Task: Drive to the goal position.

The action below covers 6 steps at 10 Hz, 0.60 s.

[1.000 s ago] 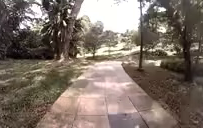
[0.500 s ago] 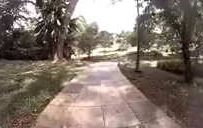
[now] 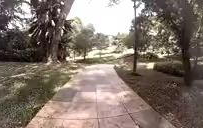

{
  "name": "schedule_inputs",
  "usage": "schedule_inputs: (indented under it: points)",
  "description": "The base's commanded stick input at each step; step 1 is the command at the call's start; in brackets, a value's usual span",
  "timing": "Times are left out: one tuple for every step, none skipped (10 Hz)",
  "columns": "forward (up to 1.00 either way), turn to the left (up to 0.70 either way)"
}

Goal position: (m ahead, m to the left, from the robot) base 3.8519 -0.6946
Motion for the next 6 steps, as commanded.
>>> schedule_inputs:
  points:
    - [0.45, 0.0]
    - [0.45, 0.0]
    - [0.45, 0.0]
    - [0.45, 0.0]
    - [0.45, 0.0]
    - [0.45, 0.0]
